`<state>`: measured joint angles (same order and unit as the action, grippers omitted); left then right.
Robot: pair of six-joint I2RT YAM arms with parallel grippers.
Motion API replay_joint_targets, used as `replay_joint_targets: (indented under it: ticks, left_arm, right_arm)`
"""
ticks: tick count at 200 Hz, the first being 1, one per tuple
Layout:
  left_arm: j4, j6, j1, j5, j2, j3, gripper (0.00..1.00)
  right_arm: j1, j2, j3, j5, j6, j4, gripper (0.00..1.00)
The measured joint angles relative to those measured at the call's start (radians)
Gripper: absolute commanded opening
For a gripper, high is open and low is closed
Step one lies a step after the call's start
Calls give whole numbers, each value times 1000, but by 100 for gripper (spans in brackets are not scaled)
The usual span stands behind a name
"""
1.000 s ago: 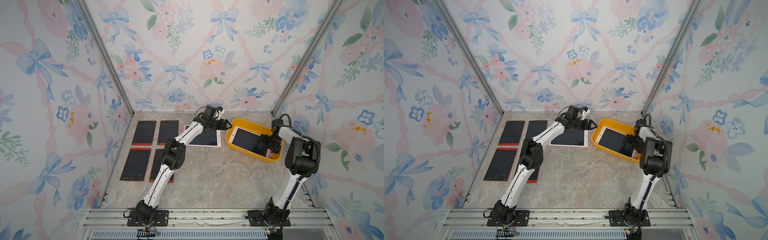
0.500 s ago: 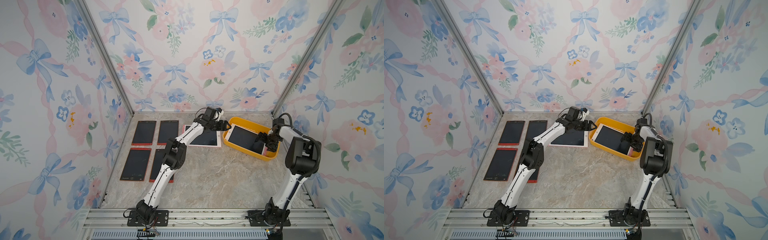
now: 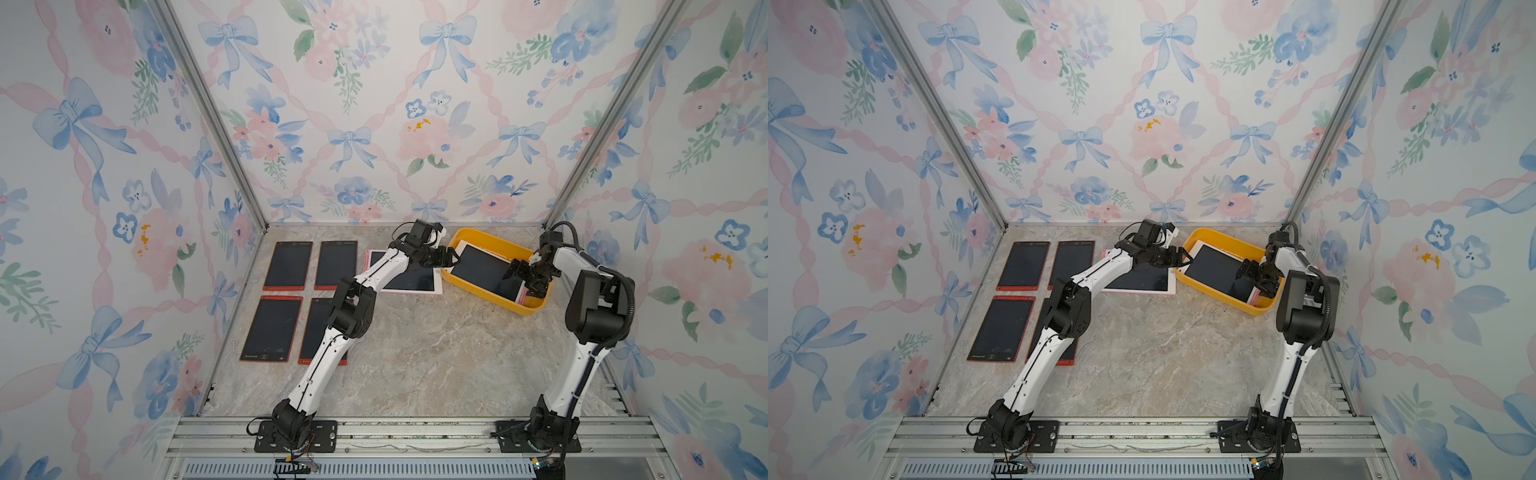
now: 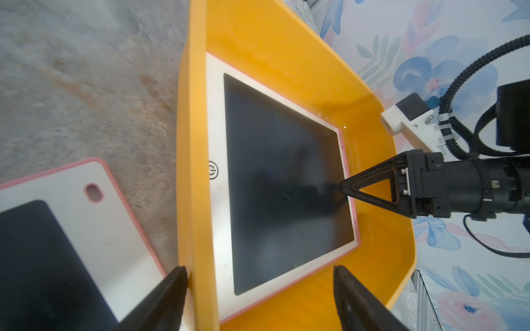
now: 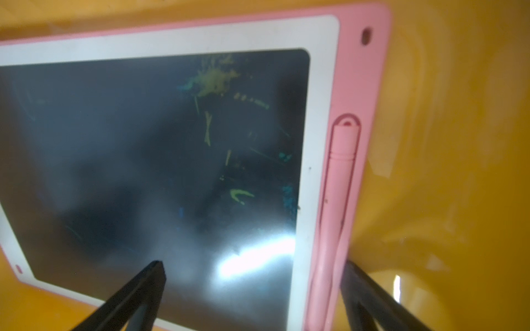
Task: Take out the writing tablet from the storage box
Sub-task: Pick up the writing tablet from the storage box.
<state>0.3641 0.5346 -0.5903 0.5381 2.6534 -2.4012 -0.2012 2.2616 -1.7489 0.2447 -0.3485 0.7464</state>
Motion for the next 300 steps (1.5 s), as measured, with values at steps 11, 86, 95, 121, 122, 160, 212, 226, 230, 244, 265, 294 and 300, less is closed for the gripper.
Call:
replay_joint_targets:
  ticks: [11, 86, 95, 121, 122, 160, 212, 226, 230, 244, 265, 294, 300]
  left_arm:
    - [0, 0, 1, -1, 0, 0, 80]
    - [0, 0, 2, -22, 0, 0, 84]
    - [0, -1, 2, -21, 0, 0, 85]
    - [0, -1, 2, -10, 0, 0, 88]
    - [0, -1, 2, -9, 0, 0, 88]
    - [0, -8, 2, 8, 0, 0, 94]
    - [0, -11, 19, 5, 0, 0, 98]
    - [0, -11, 36, 4, 0, 0, 98]
    - [0, -11, 42, 3, 0, -1, 98]
    - [0, -11, 63, 0, 0, -4, 98]
    - [0, -11, 93, 1, 0, -13, 97]
    - [0, -11, 114, 18, 0, -55, 93]
    - [0, -10, 114, 24, 0, -69, 92]
  right_arm:
    - [2, 3, -3, 3, -2, -1, 97]
    - [11, 13, -7, 72, -26, -55, 97]
    - [17, 18, -9, 107, -29, -74, 97]
    - [54, 28, -13, 168, -34, -121, 97]
    - [55, 28, -13, 168, -35, -122, 97]
    - [65, 30, -13, 184, -45, -137, 97]
    - [68, 42, -30, 180, -55, -133, 97]
    - [73, 60, -68, 158, -47, -113, 97]
    - [75, 67, -80, 151, -43, -108, 97]
    - [82, 87, -118, 128, -28, -87, 97]
    - [92, 106, -151, 99, -14, -64, 97]
    - [98, 114, -169, 84, -2, -46, 97]
    - [99, 116, -171, 82, -1, -43, 97]
